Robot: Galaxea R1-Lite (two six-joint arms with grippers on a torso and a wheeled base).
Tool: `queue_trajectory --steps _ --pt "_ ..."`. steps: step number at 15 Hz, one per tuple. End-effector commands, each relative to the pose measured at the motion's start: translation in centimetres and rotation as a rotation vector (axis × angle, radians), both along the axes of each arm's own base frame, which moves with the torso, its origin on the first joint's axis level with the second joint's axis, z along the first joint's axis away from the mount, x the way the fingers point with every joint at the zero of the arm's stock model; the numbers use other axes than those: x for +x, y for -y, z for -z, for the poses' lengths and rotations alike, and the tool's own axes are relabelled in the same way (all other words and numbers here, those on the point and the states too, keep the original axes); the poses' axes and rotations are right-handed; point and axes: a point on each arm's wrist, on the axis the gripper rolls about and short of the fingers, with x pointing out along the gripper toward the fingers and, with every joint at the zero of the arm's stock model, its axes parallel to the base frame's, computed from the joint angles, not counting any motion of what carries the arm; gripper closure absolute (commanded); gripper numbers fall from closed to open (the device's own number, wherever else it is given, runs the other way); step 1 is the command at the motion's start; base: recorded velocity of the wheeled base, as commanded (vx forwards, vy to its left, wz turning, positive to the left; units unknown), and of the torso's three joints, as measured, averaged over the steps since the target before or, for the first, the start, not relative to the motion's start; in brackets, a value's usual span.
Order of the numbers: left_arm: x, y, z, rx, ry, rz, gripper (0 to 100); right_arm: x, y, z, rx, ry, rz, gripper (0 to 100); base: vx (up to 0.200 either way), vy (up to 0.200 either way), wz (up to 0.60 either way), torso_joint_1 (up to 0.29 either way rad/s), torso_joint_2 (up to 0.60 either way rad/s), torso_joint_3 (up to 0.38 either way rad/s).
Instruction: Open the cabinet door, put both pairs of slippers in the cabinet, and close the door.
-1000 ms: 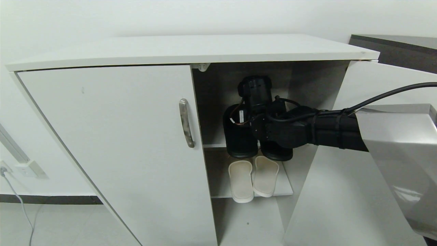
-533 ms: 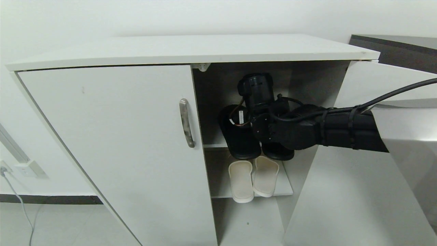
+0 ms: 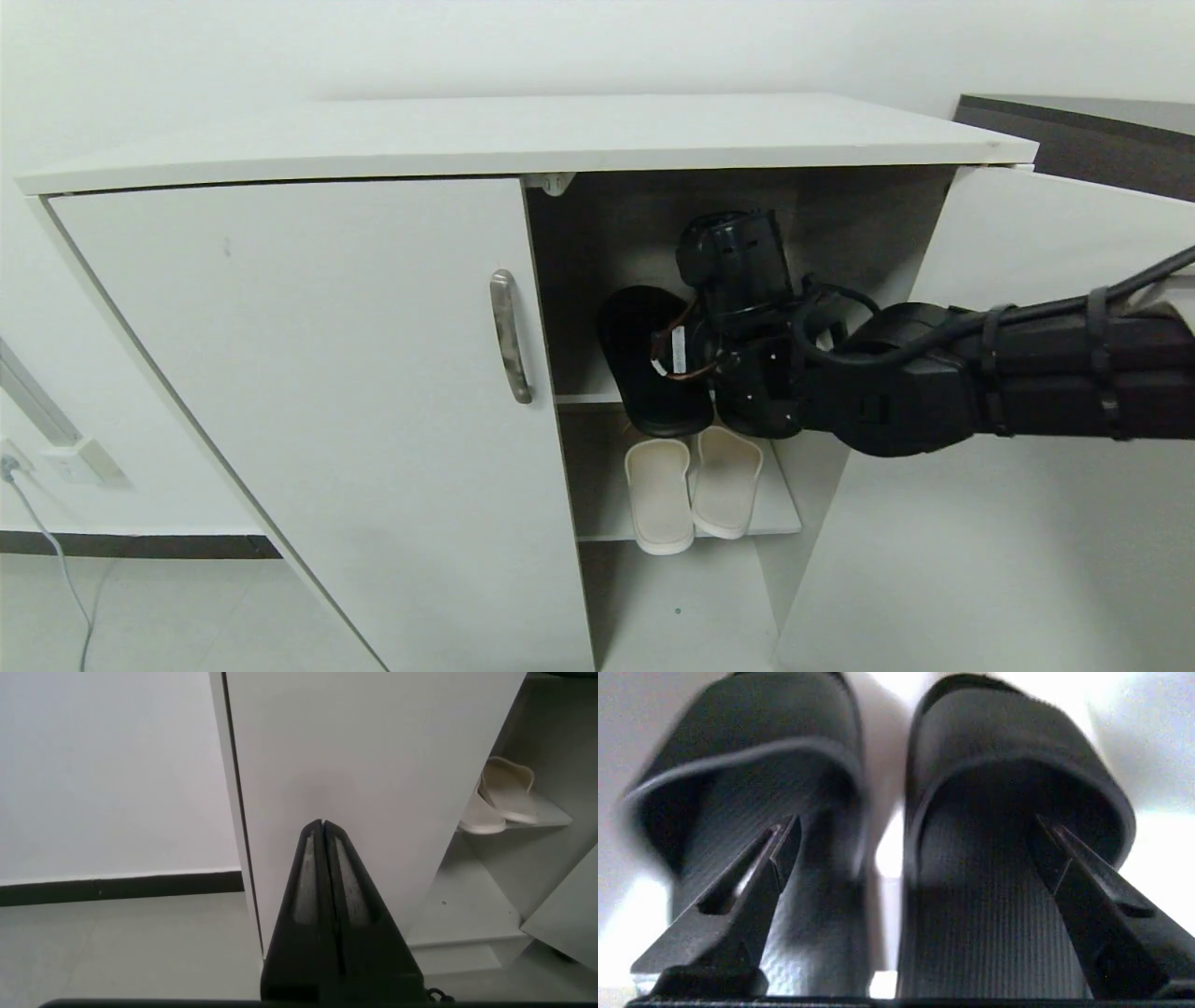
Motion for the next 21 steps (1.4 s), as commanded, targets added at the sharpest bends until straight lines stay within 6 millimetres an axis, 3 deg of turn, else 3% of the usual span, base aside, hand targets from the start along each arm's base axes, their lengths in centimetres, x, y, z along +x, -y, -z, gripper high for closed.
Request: queue_trajectory --steps 1,4,8,9,21 --pt "0.0 0.0 0.0 0.000 0.000 0.000 100 -4.7 1.3 -1.1 0.056 0.026 -0.106 0 0.000 0.000 0.00 0.000 0.00 0.000" --pt "0.0 0.0 0.0 0.000 0.000 0.000 100 -8.5 2.6 0.2 0.110 0.060 -0.271 0 0.000 0.000 0.00 0.000 0.00 0.000" --pt "0.0 0.0 0.0 0.002 0.000 0.002 100 -10.0 3.6 2.2 0.134 0.108 -0.366 0 0.000 0.000 0.00 0.000 0.00 0.000" --pt "0.0 0.0 0.0 0.002 0.000 0.002 100 -10.3 3.7 2.4 0.141 0.112 -0.384 100 0.000 0.000 0.00 0.000 0.00 0.000" --pt "0.0 0.0 0.0 0.002 0.000 0.002 100 -9.6 2.7 5.6 0.048 0.049 -0.401 100 -0.017 0.000 0.00 0.000 0.00 0.000"
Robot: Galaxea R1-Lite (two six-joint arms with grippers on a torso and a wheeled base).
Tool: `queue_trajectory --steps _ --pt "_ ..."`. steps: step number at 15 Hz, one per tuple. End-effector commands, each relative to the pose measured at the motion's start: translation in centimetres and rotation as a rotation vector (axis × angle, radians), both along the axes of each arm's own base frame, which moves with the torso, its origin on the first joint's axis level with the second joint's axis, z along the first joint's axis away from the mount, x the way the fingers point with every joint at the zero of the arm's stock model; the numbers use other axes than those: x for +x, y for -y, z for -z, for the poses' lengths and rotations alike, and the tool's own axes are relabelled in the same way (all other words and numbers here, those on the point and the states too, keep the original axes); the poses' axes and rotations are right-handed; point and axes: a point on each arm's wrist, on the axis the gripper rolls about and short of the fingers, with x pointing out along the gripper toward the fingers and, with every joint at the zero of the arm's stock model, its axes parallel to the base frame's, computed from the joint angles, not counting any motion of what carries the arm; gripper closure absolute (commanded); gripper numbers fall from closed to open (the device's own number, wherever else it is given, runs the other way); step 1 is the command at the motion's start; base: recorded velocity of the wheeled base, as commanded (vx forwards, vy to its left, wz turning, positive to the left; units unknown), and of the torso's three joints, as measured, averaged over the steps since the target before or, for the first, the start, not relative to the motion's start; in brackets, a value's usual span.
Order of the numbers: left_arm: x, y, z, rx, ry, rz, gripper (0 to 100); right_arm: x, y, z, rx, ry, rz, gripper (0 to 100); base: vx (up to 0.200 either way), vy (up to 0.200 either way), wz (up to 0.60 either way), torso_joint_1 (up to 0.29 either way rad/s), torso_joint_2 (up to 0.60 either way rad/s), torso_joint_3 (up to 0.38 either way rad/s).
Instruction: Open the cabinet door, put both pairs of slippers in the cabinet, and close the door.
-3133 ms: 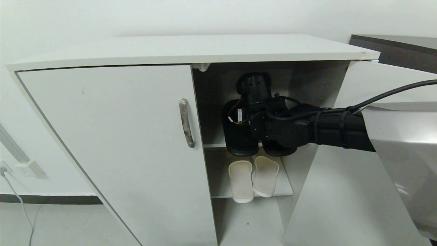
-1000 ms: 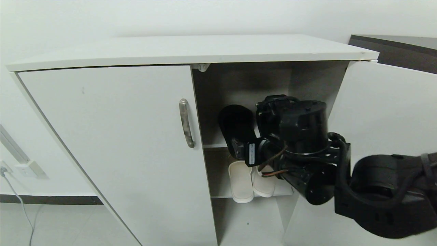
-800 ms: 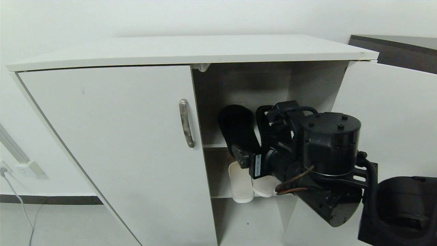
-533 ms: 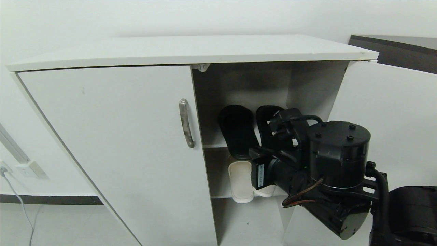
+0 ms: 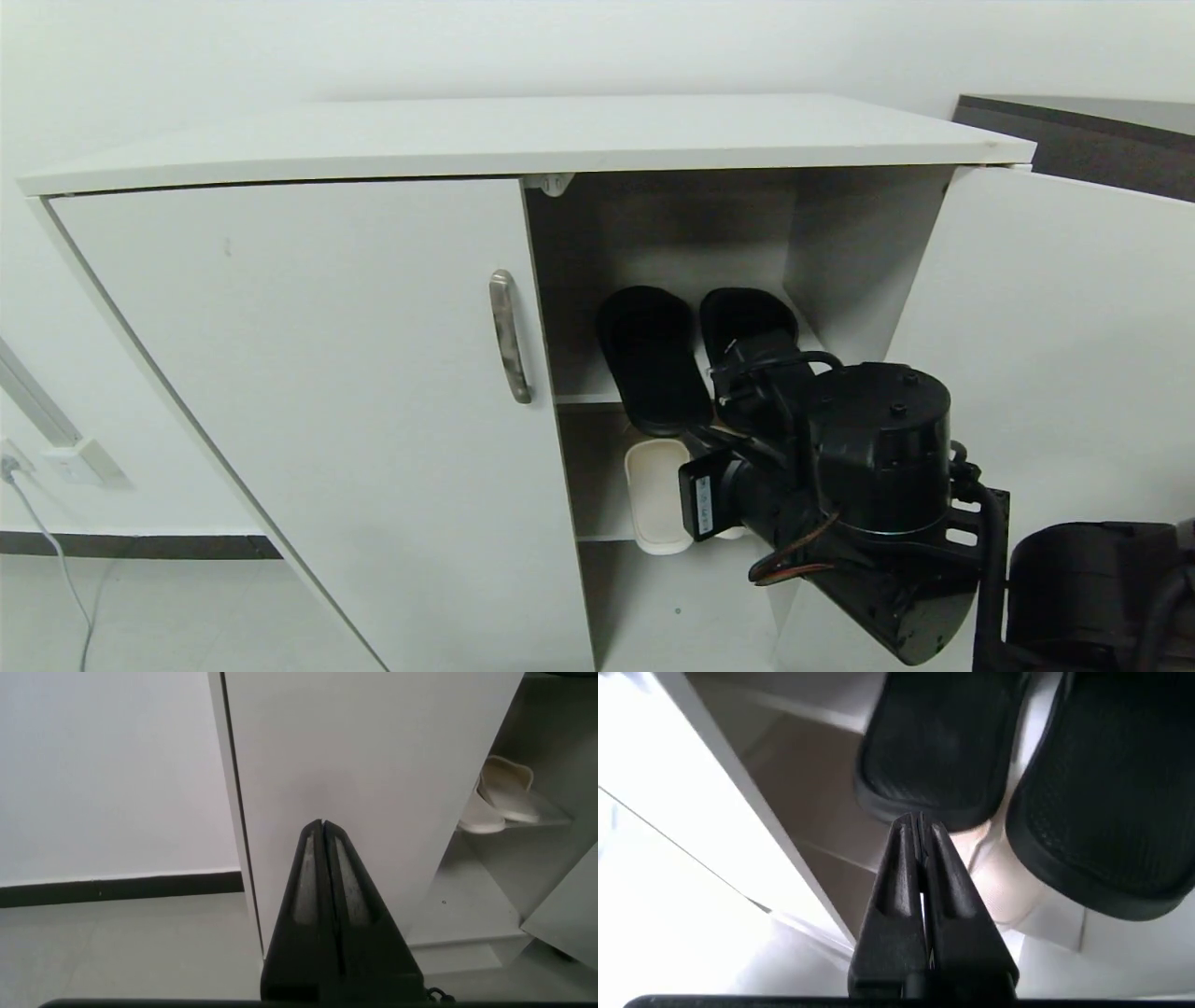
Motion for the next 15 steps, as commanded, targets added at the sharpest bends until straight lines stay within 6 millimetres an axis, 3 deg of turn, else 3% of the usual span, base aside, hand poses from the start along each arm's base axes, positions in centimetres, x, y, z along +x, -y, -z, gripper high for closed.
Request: queue_trajectory --steps 1,15 --pt "0.00 0.00 0.00 0.000 0.000 0.000 100 0.16 -0.23 0.61 -0.013 -0.007 0.000 100 -0.200 0.000 0.00 0.002 0.00 -0.002" --pt "0.00 0.00 -0.01 -0.002 0.001 0.002 100 0.17 -0.24 1.60 -0.042 -0.022 -0.003 100 -0.200 0.000 0.00 0.003 0.00 0.002"
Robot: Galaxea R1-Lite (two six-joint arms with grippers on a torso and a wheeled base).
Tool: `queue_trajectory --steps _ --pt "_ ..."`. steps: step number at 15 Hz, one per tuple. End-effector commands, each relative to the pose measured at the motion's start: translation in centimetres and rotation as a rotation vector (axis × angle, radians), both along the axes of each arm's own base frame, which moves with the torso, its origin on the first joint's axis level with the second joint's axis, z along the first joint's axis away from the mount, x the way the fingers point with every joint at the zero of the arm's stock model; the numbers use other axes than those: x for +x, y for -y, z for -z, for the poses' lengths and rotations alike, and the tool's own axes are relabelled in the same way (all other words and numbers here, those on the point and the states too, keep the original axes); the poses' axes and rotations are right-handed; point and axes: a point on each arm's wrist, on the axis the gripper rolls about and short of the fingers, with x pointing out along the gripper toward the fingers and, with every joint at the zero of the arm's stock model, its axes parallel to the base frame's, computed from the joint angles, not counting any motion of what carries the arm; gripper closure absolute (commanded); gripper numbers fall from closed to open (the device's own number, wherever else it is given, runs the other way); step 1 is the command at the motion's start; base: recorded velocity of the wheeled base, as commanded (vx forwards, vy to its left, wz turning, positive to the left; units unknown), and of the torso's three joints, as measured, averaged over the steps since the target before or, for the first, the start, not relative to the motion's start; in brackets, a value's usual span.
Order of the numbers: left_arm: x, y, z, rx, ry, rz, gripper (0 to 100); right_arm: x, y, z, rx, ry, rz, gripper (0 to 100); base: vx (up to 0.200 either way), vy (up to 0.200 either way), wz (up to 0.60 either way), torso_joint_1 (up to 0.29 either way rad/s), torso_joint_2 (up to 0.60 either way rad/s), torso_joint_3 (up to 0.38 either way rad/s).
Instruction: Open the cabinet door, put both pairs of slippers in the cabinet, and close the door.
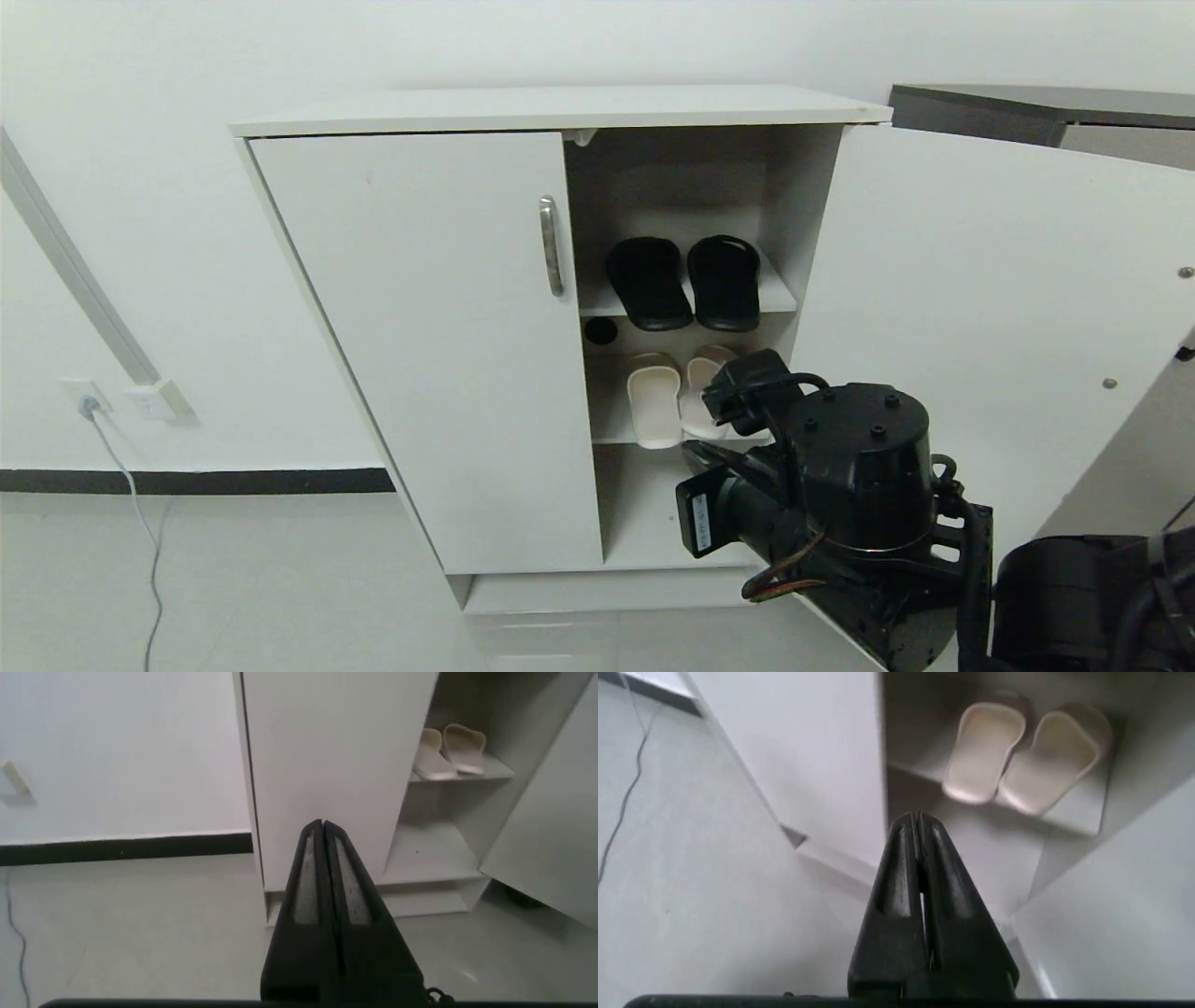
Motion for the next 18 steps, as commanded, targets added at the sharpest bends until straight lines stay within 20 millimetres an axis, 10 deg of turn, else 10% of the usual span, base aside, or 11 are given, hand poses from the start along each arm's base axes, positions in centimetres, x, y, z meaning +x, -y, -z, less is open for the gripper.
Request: queue_trajectory --steps 1,18 --pt "0.0 0.0 0.0 0.000 0.001 0.000 100 0.1 -0.1 0.3 -0.008 -0.006 -0.001 100 -0.200 0.000 0.00 0.002 0.00 0.002" --pt "0.0 0.0 0.0 0.002 -0.001 0.000 100 0.3 -0.5 2.4 -0.043 -0.021 -0.003 100 -0.012 0.000 0.00 0.001 -0.03 -0.044"
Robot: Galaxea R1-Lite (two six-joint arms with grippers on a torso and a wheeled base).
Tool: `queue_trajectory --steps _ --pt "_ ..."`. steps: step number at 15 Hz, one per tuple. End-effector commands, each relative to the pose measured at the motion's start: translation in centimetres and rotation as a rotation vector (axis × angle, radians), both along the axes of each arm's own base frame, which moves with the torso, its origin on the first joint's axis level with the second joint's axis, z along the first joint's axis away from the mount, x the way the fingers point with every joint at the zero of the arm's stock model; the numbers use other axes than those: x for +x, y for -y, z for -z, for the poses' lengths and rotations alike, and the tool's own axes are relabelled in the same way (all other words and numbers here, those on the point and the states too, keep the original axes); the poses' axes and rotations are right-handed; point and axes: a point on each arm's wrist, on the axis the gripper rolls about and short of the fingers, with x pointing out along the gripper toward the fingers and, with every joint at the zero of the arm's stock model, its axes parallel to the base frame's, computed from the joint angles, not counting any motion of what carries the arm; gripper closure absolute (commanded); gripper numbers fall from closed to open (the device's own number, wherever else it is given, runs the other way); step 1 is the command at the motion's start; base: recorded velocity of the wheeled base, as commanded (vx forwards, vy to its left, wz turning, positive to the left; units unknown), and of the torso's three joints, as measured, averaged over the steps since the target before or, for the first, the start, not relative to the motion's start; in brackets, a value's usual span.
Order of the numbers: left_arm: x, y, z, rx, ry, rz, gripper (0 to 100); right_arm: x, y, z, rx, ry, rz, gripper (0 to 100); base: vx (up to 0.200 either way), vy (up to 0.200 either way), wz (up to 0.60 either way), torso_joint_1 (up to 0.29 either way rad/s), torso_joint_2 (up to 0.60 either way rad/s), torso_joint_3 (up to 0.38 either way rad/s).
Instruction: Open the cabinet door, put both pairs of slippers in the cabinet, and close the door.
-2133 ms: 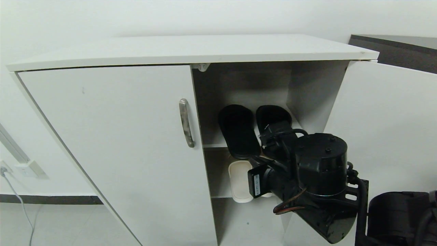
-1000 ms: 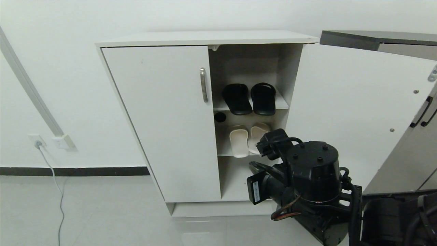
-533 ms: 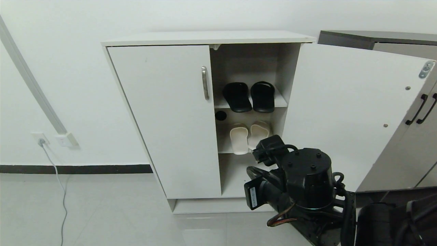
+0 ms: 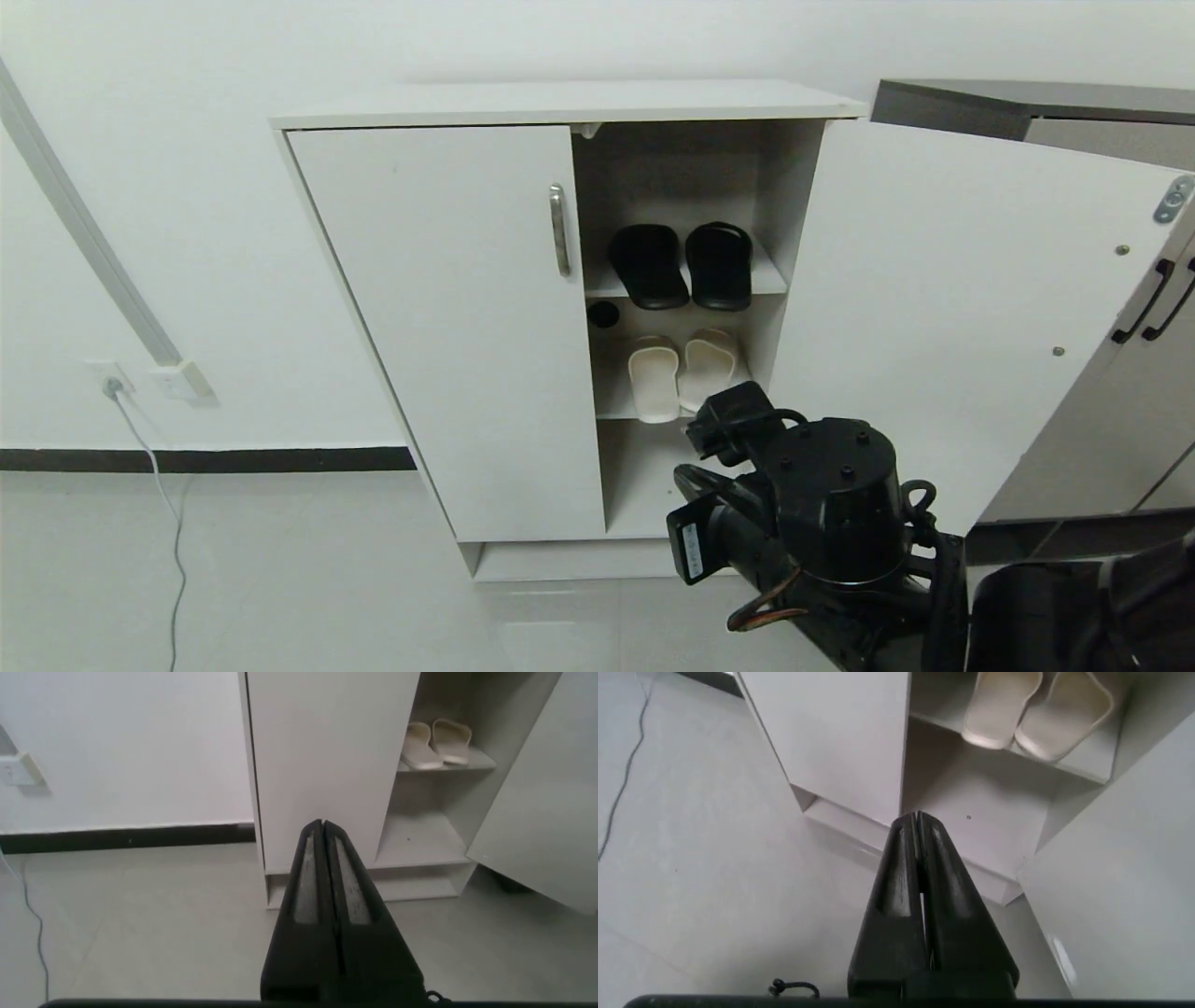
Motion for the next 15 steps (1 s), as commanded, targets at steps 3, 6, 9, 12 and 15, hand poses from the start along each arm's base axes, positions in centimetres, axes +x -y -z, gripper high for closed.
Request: queue_trajectory --steps 3,6,9,12,15 --pt "-0.02 0.00 -0.08 0.000 0.005 0.001 100 0.06 0.02 0.11 0.000 0.014 0.001 100 0.000 0.000 0.00 0.043 -0.43 -0.373" --pt "0.00 0.00 -0.04 0.000 0.003 0.000 100 -0.12 0.19 0.08 0.005 0.032 -0.001 100 0.000 0.000 0.00 0.077 -0.49 -0.359" --pt "0.00 0.00 -0.04 0.000 0.003 0.000 100 -0.19 0.29 0.21 0.004 0.036 -0.002 100 0.000 0.000 0.00 0.118 -0.46 -0.338" --pt "0.00 0.00 -0.04 0.000 0.003 0.000 100 -0.19 0.29 0.38 -0.001 0.032 -0.002 100 0.000 0.000 0.00 0.149 -0.47 -0.330" --pt "0.00 0.00 -0.04 0.000 0.003 0.000 100 -0.22 0.33 0.37 -0.001 0.032 -0.002 100 0.000 0.000 0.00 0.165 -0.48 -0.315"
